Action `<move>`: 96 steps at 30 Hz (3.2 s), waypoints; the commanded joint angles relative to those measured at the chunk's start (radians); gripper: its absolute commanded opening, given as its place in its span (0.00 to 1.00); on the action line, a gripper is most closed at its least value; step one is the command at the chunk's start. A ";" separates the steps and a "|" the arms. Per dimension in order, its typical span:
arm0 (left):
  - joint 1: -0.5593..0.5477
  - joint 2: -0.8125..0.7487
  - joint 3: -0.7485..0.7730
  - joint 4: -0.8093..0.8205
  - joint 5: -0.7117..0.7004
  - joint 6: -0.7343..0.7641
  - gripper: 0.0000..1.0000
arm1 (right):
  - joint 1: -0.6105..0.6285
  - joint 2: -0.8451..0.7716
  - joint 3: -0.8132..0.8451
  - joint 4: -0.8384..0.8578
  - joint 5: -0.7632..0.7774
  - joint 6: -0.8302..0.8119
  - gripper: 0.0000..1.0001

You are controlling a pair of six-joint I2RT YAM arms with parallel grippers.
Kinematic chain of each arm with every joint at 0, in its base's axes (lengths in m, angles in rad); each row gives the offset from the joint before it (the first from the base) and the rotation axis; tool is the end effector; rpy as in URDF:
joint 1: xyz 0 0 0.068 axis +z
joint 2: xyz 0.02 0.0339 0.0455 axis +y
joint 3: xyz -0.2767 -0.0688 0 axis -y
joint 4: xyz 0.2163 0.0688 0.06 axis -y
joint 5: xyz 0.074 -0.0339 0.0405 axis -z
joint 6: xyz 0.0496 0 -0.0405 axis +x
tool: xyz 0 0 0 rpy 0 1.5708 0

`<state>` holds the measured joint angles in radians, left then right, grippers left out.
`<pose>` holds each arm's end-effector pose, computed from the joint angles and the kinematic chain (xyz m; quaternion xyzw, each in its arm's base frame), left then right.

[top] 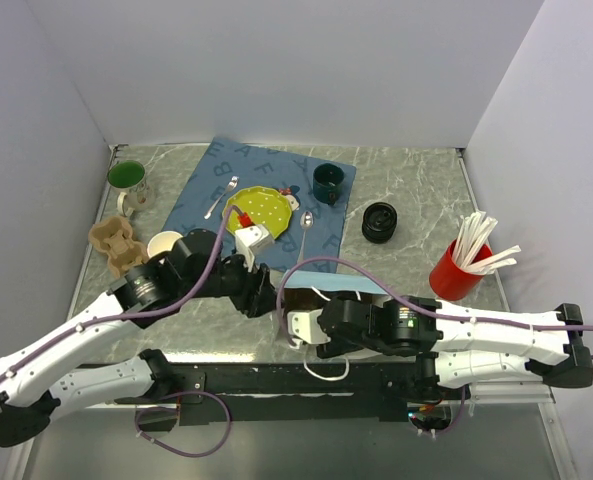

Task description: Pack the takeout coffee

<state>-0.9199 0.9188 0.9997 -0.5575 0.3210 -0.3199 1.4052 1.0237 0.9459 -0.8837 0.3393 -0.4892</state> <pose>0.0908 -0.1451 0.3552 0.3286 0.7808 -0.4094 0.3387 0.0436 0.1605 0.2938 -0.7337 0.5902 -0.0137 0.3364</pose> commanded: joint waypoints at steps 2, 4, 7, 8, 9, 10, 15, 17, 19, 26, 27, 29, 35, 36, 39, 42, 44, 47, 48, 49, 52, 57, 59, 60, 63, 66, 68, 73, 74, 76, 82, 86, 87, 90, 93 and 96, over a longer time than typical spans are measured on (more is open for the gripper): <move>-0.004 -0.113 0.001 -0.038 -0.040 -0.183 0.57 | 0.011 -0.016 -0.012 0.031 -0.005 0.024 0.20; -0.004 -0.156 -0.025 -0.029 -0.042 -0.217 0.56 | 0.011 -0.014 -0.013 0.032 -0.005 0.027 0.20; -0.004 -0.172 -0.065 0.014 -0.040 -0.264 0.54 | 0.011 -0.014 -0.024 0.042 -0.009 0.032 0.20; -0.004 -0.166 -0.065 0.022 -0.034 -0.280 0.54 | 0.011 -0.014 -0.025 0.045 -0.010 0.035 0.20; -0.005 -0.149 -0.064 0.036 -0.027 -0.284 0.53 | 0.011 -0.016 -0.029 0.048 -0.010 0.037 0.20; -0.007 -0.138 -0.064 0.042 -0.020 -0.289 0.52 | 0.011 -0.016 -0.030 0.051 -0.010 0.034 0.20; -0.043 -0.087 -0.065 0.045 -0.079 -0.314 0.54 | 0.011 -0.011 -0.029 0.054 -0.006 0.043 0.20; -0.050 -0.078 -0.059 0.047 -0.085 -0.304 0.49 | 0.009 -0.016 -0.029 0.052 -0.010 0.052 0.20; -0.054 -0.067 -0.059 0.068 -0.082 -0.297 0.20 | 0.011 -0.025 -0.029 0.045 -0.008 0.060 0.20; -0.151 -0.078 -0.144 0.169 -0.051 -0.208 0.01 | 0.011 -0.068 0.004 0.026 -0.006 -0.011 0.20; -0.163 -0.072 -0.147 0.172 -0.062 -0.194 0.01 | 0.009 -0.074 -0.002 0.023 -0.003 -0.035 0.20; -0.183 -0.046 -0.144 0.182 -0.082 -0.168 0.01 | 0.011 -0.080 -0.015 -0.004 0.016 -0.055 0.20; -0.197 -0.005 -0.108 0.192 -0.114 -0.131 0.01 | 0.011 -0.096 -0.019 -0.070 0.047 -0.048 0.20; -0.197 -0.005 -0.107 0.192 -0.114 -0.128 0.01 | 0.011 -0.102 -0.033 -0.070 0.052 -0.049 0.20; -0.197 -0.006 -0.107 0.194 -0.108 -0.128 0.01 | 0.009 -0.129 -0.073 -0.061 0.066 -0.051 0.20; -0.198 -0.017 -0.108 0.194 -0.102 -0.137 0.01 | 0.005 -0.148 -0.107 -0.032 0.073 -0.052 0.20; -0.197 -0.021 -0.108 0.191 -0.103 -0.145 0.01 | 0.006 -0.152 -0.131 -0.015 0.075 -0.055 0.19; -0.197 -0.018 -0.099 0.192 -0.091 -0.163 0.01 | 0.005 -0.165 -0.162 0.006 0.084 -0.069 0.19; -0.197 -0.017 -0.098 0.192 -0.089 -0.171 0.01 | 0.003 -0.166 -0.167 0.008 0.089 -0.075 0.19; -0.198 -0.015 -0.093 0.194 -0.086 -0.176 0.01 | 0.002 -0.169 -0.170 0.011 0.090 -0.078 0.19; -0.197 -0.014 -0.095 0.202 -0.079 -0.197 0.01 | -0.011 -0.184 -0.186 0.031 0.084 -0.097 0.19; -0.197 -0.012 -0.095 0.205 -0.065 -0.225 0.01 | -0.046 -0.201 -0.199 0.037 0.092 -0.117 0.19; -0.197 -0.012 -0.093 0.202 -0.065 -0.231 0.01 | -0.052 -0.211 -0.199 0.031 0.092 -0.121 0.19; -0.197 -0.012 -0.095 0.203 -0.063 -0.234 0.01 | -0.057 -0.221 -0.202 0.029 0.098 -0.123 0.20; -0.195 -0.014 -0.099 0.208 -0.057 -0.242 0.01 | -0.061 -0.235 -0.211 0.026 0.110 -0.126 0.19; -0.195 -0.018 -0.108 0.217 -0.054 -0.243 0.01 | -0.060 -0.247 -0.222 0.035 0.101 -0.138 0.19; -0.197 -0.018 -0.110 0.222 -0.046 -0.242 0.01 | -0.060 -0.244 -0.226 0.045 0.115 -0.144 0.19; -0.197 -0.002 -0.113 0.235 -0.023 -0.243 0.01 | -0.060 -0.228 -0.243 0.087 0.165 -0.161 0.19; -0.197 0.002 -0.111 0.235 -0.023 -0.245 0.01 | -0.061 -0.225 -0.243 0.092 0.167 -0.152 0.19; -0.197 0.005 -0.110 0.238 -0.014 -0.246 0.01 | -0.063 -0.224 -0.249 0.107 0.156 -0.149 0.19; -0.197 -0.008 -0.128 0.258 0.001 -0.260 0.01 | -0.068 -0.225 -0.282 0.158 0.144 -0.158 0.19; -0.197 -0.031 -0.144 0.260 -0.003 -0.278 0.01 | -0.080 -0.217 -0.283 0.181 0.142 -0.163 0.19; -0.197 -0.037 -0.148 0.260 -0.010 -0.281 0.01 | -0.086 -0.218 -0.289 0.192 0.144 -0.163 0.19; -0.197 -0.055 -0.153 0.255 -0.025 -0.292 0.01 | -0.095 -0.221 -0.289 0.196 0.153 -0.158 0.19; -0.195 -0.058 -0.151 0.243 -0.025 -0.297 0.01 | -0.098 -0.237 -0.286 0.195 0.142 -0.166 0.19; -0.197 -0.064 -0.157 0.240 -0.025 -0.307 0.01 | -0.103 -0.238 -0.286 0.192 0.145 -0.177 0.18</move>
<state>-1.1095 0.8867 0.8402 -0.3557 0.2501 -0.5861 1.3216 0.7986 0.6670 -0.7116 0.4522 -0.6533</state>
